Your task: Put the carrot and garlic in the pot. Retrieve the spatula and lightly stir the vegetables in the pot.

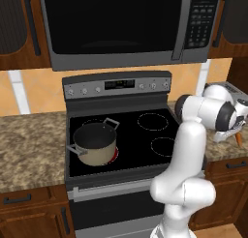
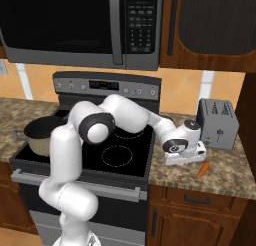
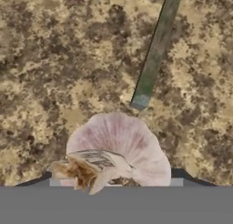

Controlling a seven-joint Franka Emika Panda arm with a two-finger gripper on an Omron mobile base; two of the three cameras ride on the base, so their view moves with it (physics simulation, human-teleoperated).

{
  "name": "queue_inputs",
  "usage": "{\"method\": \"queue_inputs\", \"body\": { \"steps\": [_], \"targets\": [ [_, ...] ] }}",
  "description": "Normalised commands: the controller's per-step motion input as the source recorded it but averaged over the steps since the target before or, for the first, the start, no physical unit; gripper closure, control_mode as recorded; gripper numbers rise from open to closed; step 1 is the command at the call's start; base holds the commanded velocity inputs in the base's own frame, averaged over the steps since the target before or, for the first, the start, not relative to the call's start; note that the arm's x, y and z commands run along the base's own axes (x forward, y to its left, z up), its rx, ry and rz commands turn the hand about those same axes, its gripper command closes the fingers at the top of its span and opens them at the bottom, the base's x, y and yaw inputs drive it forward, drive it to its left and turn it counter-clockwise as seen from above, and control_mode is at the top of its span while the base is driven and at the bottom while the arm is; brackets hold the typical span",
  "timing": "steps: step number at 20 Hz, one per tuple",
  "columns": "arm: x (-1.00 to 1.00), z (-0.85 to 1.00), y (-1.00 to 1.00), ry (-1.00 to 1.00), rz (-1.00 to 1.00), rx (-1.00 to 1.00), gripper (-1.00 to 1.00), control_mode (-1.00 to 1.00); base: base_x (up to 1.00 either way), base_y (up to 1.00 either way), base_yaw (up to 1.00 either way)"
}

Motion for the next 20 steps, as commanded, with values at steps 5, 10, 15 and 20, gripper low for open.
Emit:
{"method": "queue_inputs", "body": {
  "steps": [5, 10, 15, 20],
  "targets": [
    [-0.71, 0.69, 0.37, -0.15, 0.0, 0.0, 1.0, -1.0, 0.0, 0.0, 0.0],
    [-0.68, 0.93, 0.84, -0.05, 0.0, 0.0, 1.0, -1.0, 0.0, 0.0, 0.0],
    [-0.32, 0.77, 1.0, 0.0, 0.0, 0.0, 1.0, -1.0, 0.0, 0.0, 0.0],
    [-0.21, 0.62, 1.0, 0.0, 0.0, 0.0, 1.0, -1.0, 0.0, 0.0, 0.0]
  ]
}}
